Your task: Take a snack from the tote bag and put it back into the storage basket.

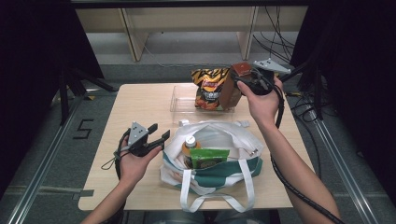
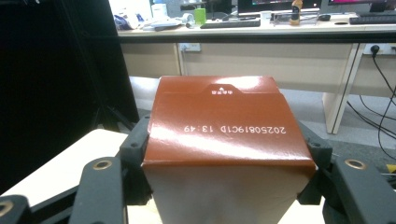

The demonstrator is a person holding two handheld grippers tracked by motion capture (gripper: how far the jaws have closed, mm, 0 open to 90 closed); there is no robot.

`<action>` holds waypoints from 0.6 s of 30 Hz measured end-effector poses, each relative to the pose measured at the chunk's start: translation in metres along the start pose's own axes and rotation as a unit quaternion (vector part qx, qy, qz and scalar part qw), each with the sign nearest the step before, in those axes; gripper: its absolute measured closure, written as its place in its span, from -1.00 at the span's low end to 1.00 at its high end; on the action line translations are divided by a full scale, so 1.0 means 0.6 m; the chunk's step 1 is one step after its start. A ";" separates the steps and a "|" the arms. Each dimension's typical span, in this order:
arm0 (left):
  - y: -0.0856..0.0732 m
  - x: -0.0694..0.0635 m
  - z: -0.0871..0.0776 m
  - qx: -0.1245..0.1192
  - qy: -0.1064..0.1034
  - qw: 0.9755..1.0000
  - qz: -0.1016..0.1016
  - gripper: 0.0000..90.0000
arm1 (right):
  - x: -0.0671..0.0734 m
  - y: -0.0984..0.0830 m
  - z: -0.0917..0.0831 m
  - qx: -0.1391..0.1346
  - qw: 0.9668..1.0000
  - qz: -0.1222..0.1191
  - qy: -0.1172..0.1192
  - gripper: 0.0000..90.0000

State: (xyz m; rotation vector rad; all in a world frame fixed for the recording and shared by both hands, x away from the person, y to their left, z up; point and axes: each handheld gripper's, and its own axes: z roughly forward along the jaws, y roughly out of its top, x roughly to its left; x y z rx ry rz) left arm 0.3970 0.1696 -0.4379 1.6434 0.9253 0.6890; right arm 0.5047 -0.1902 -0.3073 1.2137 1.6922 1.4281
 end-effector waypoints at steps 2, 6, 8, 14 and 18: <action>0.000 0.000 0.000 0.000 0.000 1.000 -0.001 -0.06 | 0.001 0.001 0.003 0.001 1.000 -0.002 -0.003 -0.13; 0.000 0.000 -0.001 -0.001 0.001 1.000 -0.004 -0.06 | 0.002 0.000 0.010 0.002 1.000 -0.003 -0.005 -0.14; 0.000 0.001 0.000 -0.001 0.001 1.000 -0.001 -0.06 | 0.003 -0.001 0.013 0.000 1.000 -0.002 -0.006 -0.13; 0.000 0.001 0.000 -0.001 0.001 1.000 -0.001 -0.06 | 0.002 -0.001 0.020 0.008 1.000 -0.002 -0.012 -0.14; 0.000 0.000 0.000 -0.001 0.000 1.000 -0.001 -0.06 | 0.004 -0.004 0.024 0.008 1.000 0.006 -0.018 -0.14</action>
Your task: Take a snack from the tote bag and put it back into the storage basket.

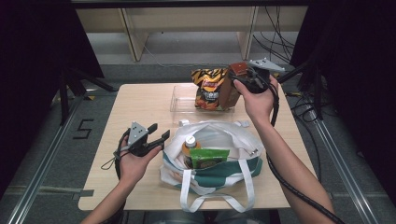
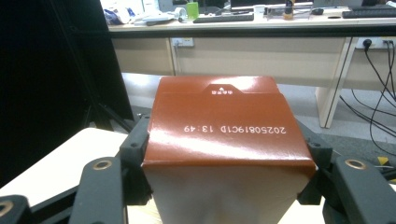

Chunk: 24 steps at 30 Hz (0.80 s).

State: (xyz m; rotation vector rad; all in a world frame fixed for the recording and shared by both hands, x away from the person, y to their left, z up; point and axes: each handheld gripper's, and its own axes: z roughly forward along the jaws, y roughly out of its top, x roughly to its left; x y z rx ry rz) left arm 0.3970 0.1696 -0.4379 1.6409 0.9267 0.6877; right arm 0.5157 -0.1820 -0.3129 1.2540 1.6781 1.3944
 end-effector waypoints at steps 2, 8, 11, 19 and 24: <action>0.000 0.000 0.000 0.000 0.000 1.000 0.001 -0.06 | 0.001 -0.001 0.003 0.006 1.000 0.004 -0.001 -0.14; 0.000 0.001 -0.001 0.000 0.001 1.000 -0.002 -0.06 | 0.003 -0.005 0.012 0.008 1.000 -0.002 -0.008 -0.14; 0.000 0.000 0.000 0.000 0.000 1.000 -0.002 -0.06 | 0.004 -0.005 0.017 0.009 1.000 -0.008 -0.013 -0.14; 0.000 0.000 0.000 0.000 -0.001 1.000 0.001 -0.06 | 0.009 -0.010 0.025 0.012 1.000 -0.003 -0.024 -0.14; 0.000 0.000 0.000 0.000 -0.001 1.000 0.001 -0.06 | 0.015 -0.014 0.031 0.014 0.999 -0.005 -0.029 -0.14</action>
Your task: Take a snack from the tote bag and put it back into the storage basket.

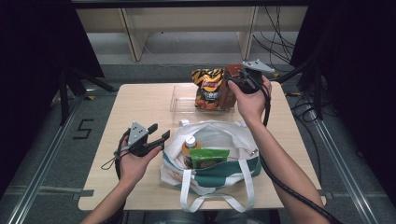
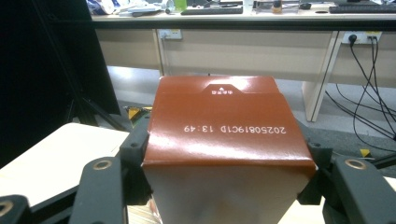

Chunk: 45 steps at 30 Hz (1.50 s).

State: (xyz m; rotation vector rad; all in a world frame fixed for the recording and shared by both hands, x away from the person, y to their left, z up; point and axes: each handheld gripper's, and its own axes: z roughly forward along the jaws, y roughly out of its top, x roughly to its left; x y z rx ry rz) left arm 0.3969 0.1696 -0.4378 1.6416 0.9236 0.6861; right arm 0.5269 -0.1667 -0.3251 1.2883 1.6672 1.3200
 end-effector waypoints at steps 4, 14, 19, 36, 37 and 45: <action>0.000 0.000 0.000 0.000 0.000 1.000 -0.001 -0.06 | 0.003 -0.003 0.005 0.001 1.000 -0.003 -0.005 -0.14; 0.000 0.000 0.000 -0.001 0.001 1.000 -0.001 -0.06 | 0.005 -0.010 0.013 0.002 1.000 -0.011 -0.012 -0.14; 0.000 0.000 0.000 -0.001 0.000 1.000 -0.001 -0.06 | 0.004 -0.014 0.016 0.001 1.000 -0.019 -0.016 -0.14; 0.000 0.001 0.000 -0.001 0.001 1.000 -0.003 -0.06 | 0.003 -0.029 0.027 0.011 1.000 -0.008 -0.026 -0.14; 0.000 0.001 0.000 -0.001 0.000 1.000 -0.003 -0.06 | 0.003 -0.029 0.027 0.015 1.000 -0.003 -0.024 -0.14; 0.000 0.002 -0.001 0.000 0.001 1.000 -0.003 -0.06 | 0.003 -0.040 0.035 0.020 0.999 -0.006 -0.030 -0.14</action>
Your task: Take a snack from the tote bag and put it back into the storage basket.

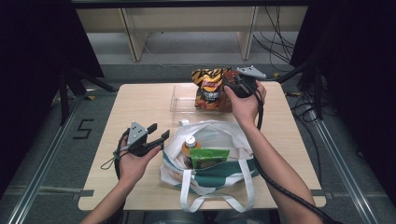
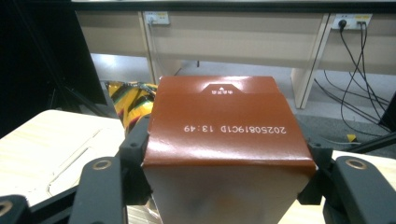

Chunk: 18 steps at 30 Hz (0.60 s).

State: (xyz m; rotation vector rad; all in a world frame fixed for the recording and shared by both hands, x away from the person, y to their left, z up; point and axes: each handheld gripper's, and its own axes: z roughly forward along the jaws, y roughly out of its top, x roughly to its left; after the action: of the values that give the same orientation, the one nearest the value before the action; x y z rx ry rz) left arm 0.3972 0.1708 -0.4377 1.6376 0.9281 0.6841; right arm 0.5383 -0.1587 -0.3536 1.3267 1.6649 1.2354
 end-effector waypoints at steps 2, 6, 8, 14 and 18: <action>0.000 0.001 0.002 -0.006 -0.005 1.000 0.003 -0.06 | 0.001 -0.002 0.001 0.008 1.000 0.010 0.002 -0.14; 0.000 0.001 0.001 -0.003 -0.003 1.000 -0.001 -0.06 | -0.003 -0.008 0.006 0.009 1.000 0.003 0.002 -0.14; 0.000 0.000 0.000 0.001 0.001 1.000 -0.001 -0.06 | -0.004 -0.009 0.007 0.009 1.000 0.002 0.003 -0.14; 0.000 -0.001 0.001 0.001 0.000 1.000 0.000 -0.06 | -0.002 -0.009 0.008 0.015 1.000 0.009 0.000 -0.14; -0.001 -0.001 0.001 0.001 -0.001 1.000 0.000 -0.06 | -0.004 -0.011 0.012 0.023 1.000 0.016 0.000 -0.15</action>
State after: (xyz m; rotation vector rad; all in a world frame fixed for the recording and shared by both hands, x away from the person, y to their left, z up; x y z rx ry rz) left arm 0.3975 0.1700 -0.4382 1.6403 0.9271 0.6814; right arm 0.5433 -0.1595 -0.3621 1.3856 1.6876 1.2229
